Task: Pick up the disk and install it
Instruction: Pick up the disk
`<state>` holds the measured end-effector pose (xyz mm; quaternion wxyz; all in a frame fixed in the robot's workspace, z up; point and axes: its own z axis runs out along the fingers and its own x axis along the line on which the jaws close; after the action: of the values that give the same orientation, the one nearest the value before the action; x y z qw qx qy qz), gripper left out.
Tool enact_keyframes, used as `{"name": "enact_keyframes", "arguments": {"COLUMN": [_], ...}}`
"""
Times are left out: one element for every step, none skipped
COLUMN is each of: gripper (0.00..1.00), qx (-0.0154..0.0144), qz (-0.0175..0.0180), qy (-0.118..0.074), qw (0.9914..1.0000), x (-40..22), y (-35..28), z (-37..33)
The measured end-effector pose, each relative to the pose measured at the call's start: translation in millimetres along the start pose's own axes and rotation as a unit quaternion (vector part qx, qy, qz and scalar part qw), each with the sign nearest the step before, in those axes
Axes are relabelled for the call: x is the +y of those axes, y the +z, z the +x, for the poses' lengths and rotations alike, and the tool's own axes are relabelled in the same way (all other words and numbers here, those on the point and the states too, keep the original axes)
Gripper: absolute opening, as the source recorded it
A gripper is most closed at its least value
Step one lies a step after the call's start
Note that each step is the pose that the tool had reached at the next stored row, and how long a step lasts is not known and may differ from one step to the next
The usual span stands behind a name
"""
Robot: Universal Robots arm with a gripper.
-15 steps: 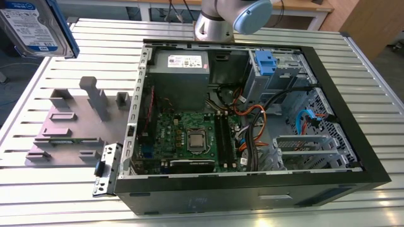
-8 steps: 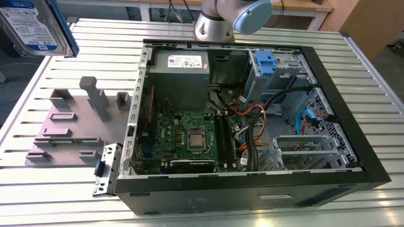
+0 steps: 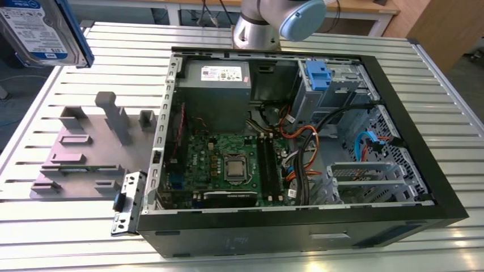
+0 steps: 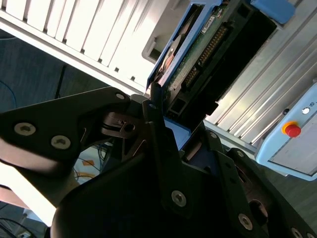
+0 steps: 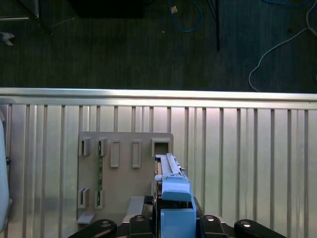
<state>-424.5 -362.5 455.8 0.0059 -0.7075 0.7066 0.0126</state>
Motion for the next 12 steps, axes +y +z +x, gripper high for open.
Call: {"name": "enact_keyframes", "arguments": {"gripper": [0.37,0.37,0.37,0.37,0.37,0.37,0.37,0.37,0.37,0.37,0.37,0.37], "qx": [0.0000,0.0000,0.0000,0.0000,0.0000,0.0000,0.0000,0.0000,0.0000,0.0000,0.0000,0.0000], "qz": [0.0000,0.0000,0.0000,0.0000,0.0000,0.0000,0.0000,0.0000,0.0000,0.0000,0.0000,0.0000], "qy": [0.000,0.000,0.000,0.000,0.000,0.000,0.000,0.000,0.000,0.000,0.000,0.000], "qw": [1.00000,1.00000,1.00000,1.00000,1.00000,1.00000,1.00000,1.00000,1.00000,1.00000,1.00000,1.00000], "x": [0.0,0.0,0.1,0.1,0.1,0.1,0.1,0.1,0.1,0.1,0.1,0.1], "y": [-0.2,-5.2,-8.9,-9.1,-9.3,-9.5,-9.7,-9.9,-10.1,-10.3,-10.5,-10.7], "z": [0.0,-0.2,-0.2,-0.2,-0.2,-0.2,-0.3,-0.3,-0.3,-0.3,-0.3,-0.3]}}
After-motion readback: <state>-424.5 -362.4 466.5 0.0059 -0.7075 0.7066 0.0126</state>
